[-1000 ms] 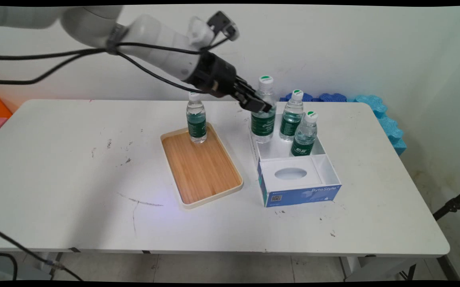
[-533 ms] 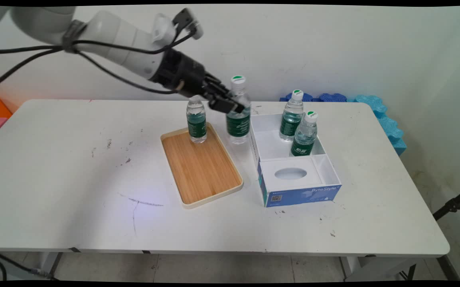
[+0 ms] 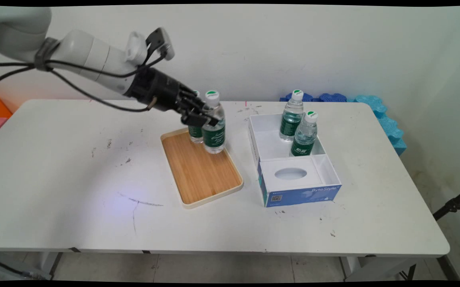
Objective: Place the picked object on the tray
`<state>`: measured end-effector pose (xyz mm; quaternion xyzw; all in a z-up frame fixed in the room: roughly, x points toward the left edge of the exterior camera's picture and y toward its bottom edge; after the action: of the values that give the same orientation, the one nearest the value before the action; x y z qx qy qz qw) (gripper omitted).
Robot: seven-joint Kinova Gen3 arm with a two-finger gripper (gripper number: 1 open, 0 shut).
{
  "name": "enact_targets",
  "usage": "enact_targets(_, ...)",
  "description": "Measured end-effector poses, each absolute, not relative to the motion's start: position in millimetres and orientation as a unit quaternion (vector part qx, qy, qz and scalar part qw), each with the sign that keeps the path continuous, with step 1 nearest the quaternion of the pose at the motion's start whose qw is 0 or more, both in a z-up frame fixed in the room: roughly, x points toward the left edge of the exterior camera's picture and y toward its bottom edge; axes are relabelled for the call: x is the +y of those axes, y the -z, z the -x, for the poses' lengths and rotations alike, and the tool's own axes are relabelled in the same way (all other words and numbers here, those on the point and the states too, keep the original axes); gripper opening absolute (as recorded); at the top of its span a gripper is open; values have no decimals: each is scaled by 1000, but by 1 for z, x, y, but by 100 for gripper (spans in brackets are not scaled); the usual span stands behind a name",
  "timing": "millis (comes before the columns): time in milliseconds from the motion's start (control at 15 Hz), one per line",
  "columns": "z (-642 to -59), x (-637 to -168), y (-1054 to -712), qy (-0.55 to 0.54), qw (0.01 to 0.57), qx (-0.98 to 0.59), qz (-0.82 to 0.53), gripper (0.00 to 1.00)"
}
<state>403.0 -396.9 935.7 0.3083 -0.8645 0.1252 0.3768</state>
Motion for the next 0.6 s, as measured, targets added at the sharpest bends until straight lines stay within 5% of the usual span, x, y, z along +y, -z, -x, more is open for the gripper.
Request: enact_targets(600,-435,-389,-896,-127,361,-868,-316,0)
